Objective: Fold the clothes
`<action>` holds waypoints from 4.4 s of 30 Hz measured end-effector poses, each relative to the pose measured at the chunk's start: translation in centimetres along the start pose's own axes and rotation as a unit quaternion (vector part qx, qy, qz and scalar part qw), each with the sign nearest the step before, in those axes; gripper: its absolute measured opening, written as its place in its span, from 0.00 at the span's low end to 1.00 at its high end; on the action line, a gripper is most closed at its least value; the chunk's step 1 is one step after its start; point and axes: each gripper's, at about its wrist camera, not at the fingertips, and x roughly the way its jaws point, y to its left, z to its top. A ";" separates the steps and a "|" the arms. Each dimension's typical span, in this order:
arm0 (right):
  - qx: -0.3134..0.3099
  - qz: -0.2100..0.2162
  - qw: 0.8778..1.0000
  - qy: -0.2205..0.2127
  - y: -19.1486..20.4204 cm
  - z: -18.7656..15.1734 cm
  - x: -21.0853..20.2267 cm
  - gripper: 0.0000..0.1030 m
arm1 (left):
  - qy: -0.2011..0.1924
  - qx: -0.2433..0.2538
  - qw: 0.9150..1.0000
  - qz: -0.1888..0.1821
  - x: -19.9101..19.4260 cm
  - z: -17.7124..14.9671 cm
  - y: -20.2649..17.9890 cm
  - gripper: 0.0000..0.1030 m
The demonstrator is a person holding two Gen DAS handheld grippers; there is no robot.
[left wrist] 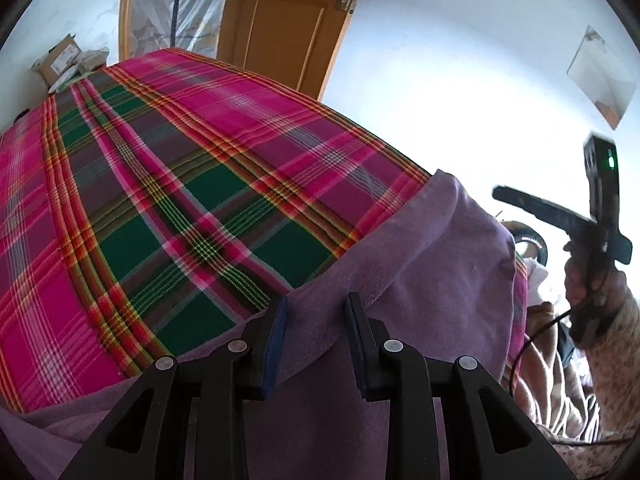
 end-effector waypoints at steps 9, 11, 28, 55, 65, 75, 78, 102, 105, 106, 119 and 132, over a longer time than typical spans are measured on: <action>0.119 -0.012 0.993 0.000 -5.7 -3.3 -1.8 0.35 | -0.019 -0.020 1.000 -0.001 -1.8 -0.9 -1.3 0.29; 0.119 -0.003 0.993 -0.002 -5.6 -3.2 -1.5 0.35 | -0.016 -0.013 1.000 -0.006 -2.4 -1.8 -1.9 0.29; 0.081 -0.037 0.996 -0.024 -4.4 -3.0 -2.5 0.04 | 0.009 -0.037 0.999 -0.032 -4.9 -8.1 -3.2 0.29; -0.199 0.058 0.977 0.047 15.4 0.1 5.4 0.08 | 0.003 -0.051 0.995 -0.084 -5.9 -11.1 -3.3 0.29; -0.135 0.004 0.990 0.029 10.7 1.1 4.1 0.08 | -0.001 -0.058 0.995 -0.083 -6.3 -11.6 -3.3 0.29; -0.023 -0.009 1.000 0.011 3.1 3.1 3.4 0.08 | -0.005 -0.067 0.995 -0.078 -7.0 -12.4 -3.3 0.29; 0.007 -0.017 1.000 0.000 1.4 3.4 3.1 0.15 | -0.005 -0.064 0.996 -0.067 -7.1 -12.3 -3.4 0.29; -0.123 0.000 0.992 -0.028 8.9 -5.8 -1.7 0.23 | -0.057 -0.136 0.989 0.014 -12.6 -18.8 -0.9 0.29; -0.120 0.005 0.992 -0.032 9.9 -6.8 -2.5 0.24 | -0.066 -0.144 0.987 0.011 -13.4 -20.1 -0.8 0.29; -0.120 0.020 0.992 -0.035 10.6 -6.9 -2.9 0.24 | -0.068 -0.146 0.987 0.011 -13.6 -20.5 -0.8 0.29; -0.259 0.166 0.952 0.008 21.8 -12.1 -3.3 0.24 | -0.096 -0.165 0.981 0.013 -16.0 -24.2 -0.5 0.29; -0.340 0.203 0.918 -0.001 27.4 -15.6 -4.5 0.28 | -0.171 -0.256 0.940 0.145 -24.0 -30.1 5.0 0.29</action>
